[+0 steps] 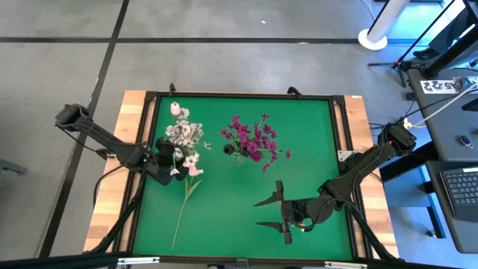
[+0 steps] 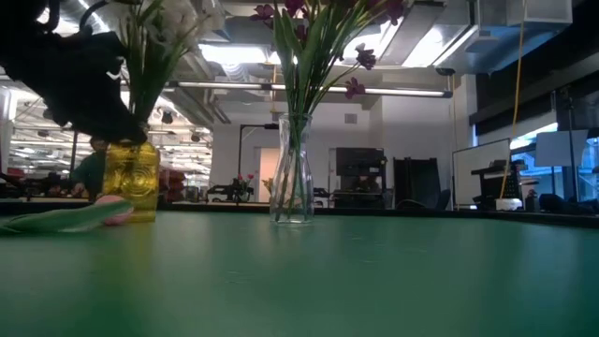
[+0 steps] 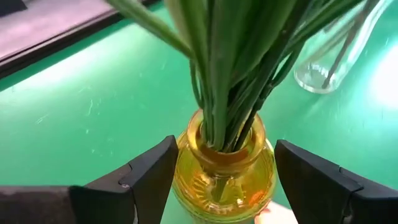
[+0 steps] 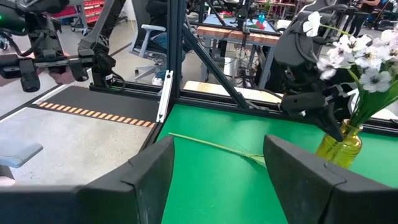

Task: Sort flowers into vase by color
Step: Move the yellow vase to the middle left of the table

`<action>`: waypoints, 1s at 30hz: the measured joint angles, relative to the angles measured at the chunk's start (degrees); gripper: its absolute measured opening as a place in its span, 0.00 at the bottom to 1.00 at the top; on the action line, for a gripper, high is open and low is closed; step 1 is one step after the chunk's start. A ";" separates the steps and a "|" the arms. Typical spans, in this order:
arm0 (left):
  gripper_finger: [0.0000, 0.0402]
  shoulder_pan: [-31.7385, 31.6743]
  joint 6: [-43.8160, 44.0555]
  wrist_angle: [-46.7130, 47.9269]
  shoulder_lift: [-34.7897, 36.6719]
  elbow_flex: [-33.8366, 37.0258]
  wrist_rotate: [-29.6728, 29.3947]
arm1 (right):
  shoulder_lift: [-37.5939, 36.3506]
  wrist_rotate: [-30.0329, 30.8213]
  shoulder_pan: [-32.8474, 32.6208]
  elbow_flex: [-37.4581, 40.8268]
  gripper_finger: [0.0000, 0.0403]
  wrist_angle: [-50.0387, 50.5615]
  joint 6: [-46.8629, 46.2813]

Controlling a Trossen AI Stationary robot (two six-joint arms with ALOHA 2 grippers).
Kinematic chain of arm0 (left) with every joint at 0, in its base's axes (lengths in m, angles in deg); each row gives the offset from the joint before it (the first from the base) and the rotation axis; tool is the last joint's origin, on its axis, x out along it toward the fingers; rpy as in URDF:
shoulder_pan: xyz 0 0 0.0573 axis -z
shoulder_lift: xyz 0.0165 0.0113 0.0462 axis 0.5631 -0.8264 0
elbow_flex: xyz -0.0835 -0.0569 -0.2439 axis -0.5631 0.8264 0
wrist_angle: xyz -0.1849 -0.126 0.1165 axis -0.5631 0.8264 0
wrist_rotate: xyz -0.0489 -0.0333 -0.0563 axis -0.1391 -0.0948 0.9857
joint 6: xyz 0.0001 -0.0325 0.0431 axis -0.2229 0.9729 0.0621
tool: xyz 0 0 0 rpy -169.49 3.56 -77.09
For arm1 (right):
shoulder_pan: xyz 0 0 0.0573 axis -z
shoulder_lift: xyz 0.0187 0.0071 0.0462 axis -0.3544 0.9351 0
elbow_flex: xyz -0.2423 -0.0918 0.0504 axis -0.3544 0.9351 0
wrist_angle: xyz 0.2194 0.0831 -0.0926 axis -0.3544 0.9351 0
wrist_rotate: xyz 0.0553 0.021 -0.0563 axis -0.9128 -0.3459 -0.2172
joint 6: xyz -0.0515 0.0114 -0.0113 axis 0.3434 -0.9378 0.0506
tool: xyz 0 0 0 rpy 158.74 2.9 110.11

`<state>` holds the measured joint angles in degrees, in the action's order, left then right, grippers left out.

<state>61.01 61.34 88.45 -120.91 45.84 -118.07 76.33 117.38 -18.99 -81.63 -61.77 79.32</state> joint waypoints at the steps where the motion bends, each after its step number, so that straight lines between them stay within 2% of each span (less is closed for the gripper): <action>1: 0.66 -0.12 0.00 -1.61 0.00 0.87 -0.88 | 0.00 0.00 0.00 0.00 0.61 0.01 0.06; 8: 0.66 -2.95 -3.05 -14.96 0.07 6.96 -6.56 | 0.00 0.00 0.00 0.00 0.61 -0.46 0.85; 16: 0.66 -9.66 -12.75 -23.33 -0.07 7.31 -3.30 | 0.00 0.00 0.02 0.00 0.61 -0.46 1.18; 22: 0.66 -14.05 -19.34 -29.68 -2.84 7.32 -2.67 | 0.00 0.00 0.02 0.00 0.61 -0.46 1.20; 30: 0.67 -19.44 -22.45 -32.21 -6.60 7.17 -3.67 | 0.00 0.00 0.02 0.00 0.61 -0.44 1.22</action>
<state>41.58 38.90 56.25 -127.51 53.01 -121.73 76.33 117.38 -18.97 -81.63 -62.21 80.54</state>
